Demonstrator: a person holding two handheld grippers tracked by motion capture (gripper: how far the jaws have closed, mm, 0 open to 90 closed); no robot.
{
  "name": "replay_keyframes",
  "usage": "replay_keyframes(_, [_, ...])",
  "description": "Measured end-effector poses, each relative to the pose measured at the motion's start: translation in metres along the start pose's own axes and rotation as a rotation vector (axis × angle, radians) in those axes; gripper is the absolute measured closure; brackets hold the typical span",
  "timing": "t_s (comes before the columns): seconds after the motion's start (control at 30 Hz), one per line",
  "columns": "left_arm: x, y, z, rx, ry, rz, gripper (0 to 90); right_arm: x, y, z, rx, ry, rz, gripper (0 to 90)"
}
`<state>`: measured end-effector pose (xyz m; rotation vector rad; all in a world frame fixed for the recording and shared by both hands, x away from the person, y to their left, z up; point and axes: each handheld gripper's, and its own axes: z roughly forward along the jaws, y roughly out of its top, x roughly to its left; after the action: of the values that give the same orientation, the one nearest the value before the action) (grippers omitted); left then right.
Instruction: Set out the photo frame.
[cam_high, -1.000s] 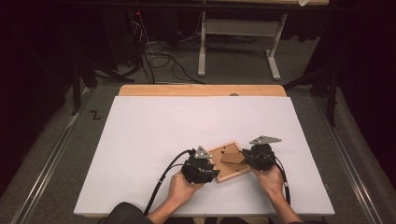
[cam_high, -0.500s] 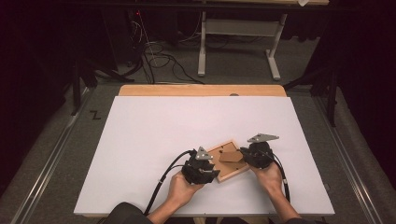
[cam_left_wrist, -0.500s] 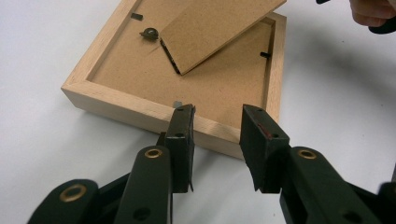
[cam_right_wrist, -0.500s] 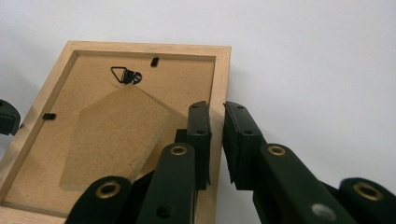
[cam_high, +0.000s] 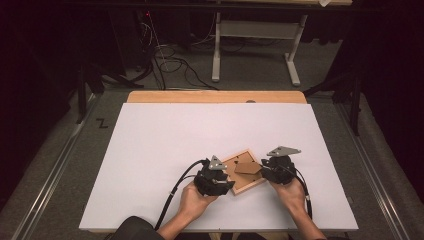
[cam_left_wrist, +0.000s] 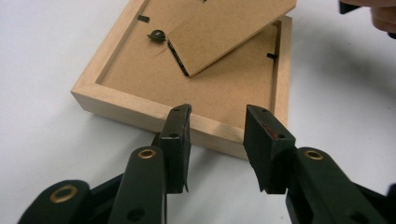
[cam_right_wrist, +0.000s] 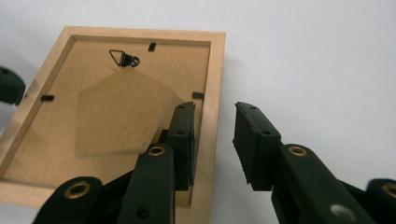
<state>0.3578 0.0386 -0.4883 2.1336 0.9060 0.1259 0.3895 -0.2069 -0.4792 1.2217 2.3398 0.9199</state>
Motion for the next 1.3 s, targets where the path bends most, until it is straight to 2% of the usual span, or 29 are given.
replay_keyframes(0.23, [0.004,0.003,-0.003,-0.012,0.030,-0.005,56.3,-0.005,-0.013,-0.009,-0.022,0.028,0.034,67.5])
replay_keyframes(0.53, [0.016,0.011,-0.011,-0.051,0.090,-0.031,51.9,-0.004,-0.014,-0.009,-0.017,0.053,0.023,76.9])
replay_keyframes(0.63, [0.022,0.014,-0.011,-0.053,0.107,-0.042,50.6,-0.003,-0.014,-0.009,-0.012,0.061,0.018,80.4])
replay_keyframes(0.9, [0.038,0.021,-0.005,-0.027,0.160,-0.061,49.9,-0.004,-0.014,-0.009,-0.015,0.065,0.016,81.8])
replay_keyframes(0.97, [0.042,0.022,-0.002,-0.022,0.167,-0.069,49.9,-0.004,-0.014,-0.009,-0.013,0.066,0.018,81.8])
replay_keyframes(1.17, [0.046,0.024,0.005,-0.006,0.158,-0.050,51.8,-0.005,-0.014,-0.009,-0.012,0.071,0.023,82.1])
replay_keyframes(1.3, [0.046,0.026,0.008,0.003,0.142,-0.030,57.1,-0.006,-0.014,-0.009,-0.011,0.071,0.022,82.1])
